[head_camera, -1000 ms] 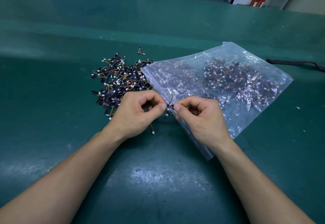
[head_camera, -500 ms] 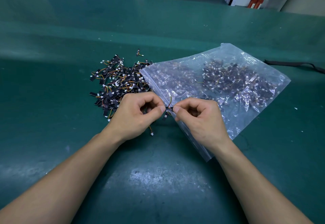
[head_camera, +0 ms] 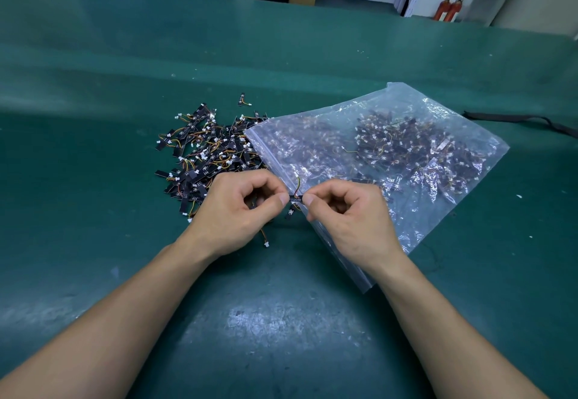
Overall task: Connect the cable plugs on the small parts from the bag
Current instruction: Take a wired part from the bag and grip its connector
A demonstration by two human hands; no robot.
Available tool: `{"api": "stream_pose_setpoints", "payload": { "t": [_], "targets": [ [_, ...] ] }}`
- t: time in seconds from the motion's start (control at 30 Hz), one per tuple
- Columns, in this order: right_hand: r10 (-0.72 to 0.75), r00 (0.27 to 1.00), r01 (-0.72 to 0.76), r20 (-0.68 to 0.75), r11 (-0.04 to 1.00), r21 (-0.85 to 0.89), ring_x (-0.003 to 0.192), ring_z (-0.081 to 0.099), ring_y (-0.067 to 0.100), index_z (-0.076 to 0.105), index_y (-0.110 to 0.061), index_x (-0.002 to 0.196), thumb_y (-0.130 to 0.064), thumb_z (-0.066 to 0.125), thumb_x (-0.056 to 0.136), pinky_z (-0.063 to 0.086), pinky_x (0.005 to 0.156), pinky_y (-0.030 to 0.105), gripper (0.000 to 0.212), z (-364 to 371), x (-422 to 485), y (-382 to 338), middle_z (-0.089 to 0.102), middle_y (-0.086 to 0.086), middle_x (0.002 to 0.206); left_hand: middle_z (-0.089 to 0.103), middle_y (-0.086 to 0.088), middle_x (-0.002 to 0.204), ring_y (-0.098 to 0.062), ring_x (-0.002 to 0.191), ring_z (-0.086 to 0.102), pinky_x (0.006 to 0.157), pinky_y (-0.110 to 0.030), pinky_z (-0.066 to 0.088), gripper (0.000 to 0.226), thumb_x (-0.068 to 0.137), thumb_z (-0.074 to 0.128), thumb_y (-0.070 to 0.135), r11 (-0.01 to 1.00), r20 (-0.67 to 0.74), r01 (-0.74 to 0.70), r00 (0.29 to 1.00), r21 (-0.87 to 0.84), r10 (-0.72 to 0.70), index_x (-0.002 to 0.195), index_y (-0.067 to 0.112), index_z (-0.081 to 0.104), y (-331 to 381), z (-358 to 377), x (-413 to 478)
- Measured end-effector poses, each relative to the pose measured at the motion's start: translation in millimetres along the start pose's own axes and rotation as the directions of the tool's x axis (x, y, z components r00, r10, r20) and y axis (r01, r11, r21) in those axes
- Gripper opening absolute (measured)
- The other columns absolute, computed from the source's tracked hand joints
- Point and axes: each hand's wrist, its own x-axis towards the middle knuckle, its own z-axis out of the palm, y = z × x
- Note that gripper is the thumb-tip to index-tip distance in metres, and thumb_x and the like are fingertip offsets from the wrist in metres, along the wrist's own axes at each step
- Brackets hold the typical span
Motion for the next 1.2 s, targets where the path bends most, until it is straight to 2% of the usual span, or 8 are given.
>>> {"api": "stream_pose_setpoints", "payload": {
  "t": [0.2, 0.6, 0.97, 1.13, 1.2],
  "targets": [
    [0.022, 1.0, -0.022, -0.01, 1.0, 0.018, 0.053, 0.048, 0.006, 0.073, -0.022, 0.072, -0.006, 0.072, 0.089, 0.04, 0.054, 0.015, 0.023, -0.3, 0.0, -1.0, 0.067, -0.009, 0.06, 0.062, 0.014, 0.066, -0.002, 0.059, 0.05, 0.06, -0.014, 0.04, 0.012, 0.086, 0.067, 0.019, 1.0, -0.01, -0.011, 1.0, 0.016, 0.012, 0.074, 0.021, 0.068, -0.8, 1.4, 0.4],
    [0.007, 1.0, -0.007, -0.013, 1.0, 0.005, 0.054, 0.049, 0.011, 0.074, -0.022, 0.073, -0.006, 0.073, 0.089, 0.041, 0.053, 0.02, 0.023, 0.0, 0.1, -0.1, 0.068, -0.005, 0.06, 0.062, 0.012, 0.067, -0.002, 0.06, 0.05, 0.06, -0.014, 0.039, 0.011, 0.085, 0.066, 0.016, 1.0, -0.007, -0.022, 1.0, 0.014, 0.022, 0.074, 0.018, 0.068, 2.0, 0.6, -0.1],
    [-0.015, 1.0, 0.015, -0.011, 1.0, 0.007, 0.053, 0.049, 0.004, 0.074, -0.022, 0.073, -0.004, 0.073, 0.089, 0.039, 0.054, 0.014, 0.024, 0.0, 0.9, 2.7, 0.066, -0.011, 0.059, 0.061, 0.013, 0.066, -0.003, 0.059, 0.049, 0.06, -0.015, 0.039, 0.011, 0.085, 0.066, 0.017, 1.0, -0.003, -0.01, 1.0, 0.001, 0.01, 0.074, 0.019, 0.068, 2.1, 0.4, -0.4],
    [-0.045, 0.999, 0.045, 0.0, 0.999, -0.027, 0.053, 0.047, 0.003, 0.074, -0.028, 0.074, -0.016, 0.072, 0.086, 0.037, 0.053, 0.014, 0.017, -1.4, 0.3, 2.8, 0.067, -0.01, 0.059, 0.062, 0.01, 0.067, -0.007, 0.061, 0.051, 0.061, -0.016, 0.041, 0.011, 0.085, 0.066, 0.016, 1.0, -0.006, -0.011, 1.0, 0.007, 0.011, 0.074, 0.018, 0.068, 0.8, -0.4, 0.6],
    [-0.029, 0.999, 0.027, -0.015, 0.993, -0.113, 0.051, 0.045, 0.004, 0.074, -0.031, 0.078, -0.024, 0.065, 0.082, 0.036, 0.052, 0.016, 0.013, -4.8, 0.9, 6.4, 0.065, -0.005, 0.057, 0.062, 0.01, 0.066, -0.006, 0.06, 0.051, 0.06, -0.016, 0.04, 0.012, 0.085, 0.066, 0.017, 1.0, -0.01, -0.014, 1.0, 0.02, 0.014, 0.073, 0.021, 0.068, -0.1, -0.6, 0.5]
  ]
}}
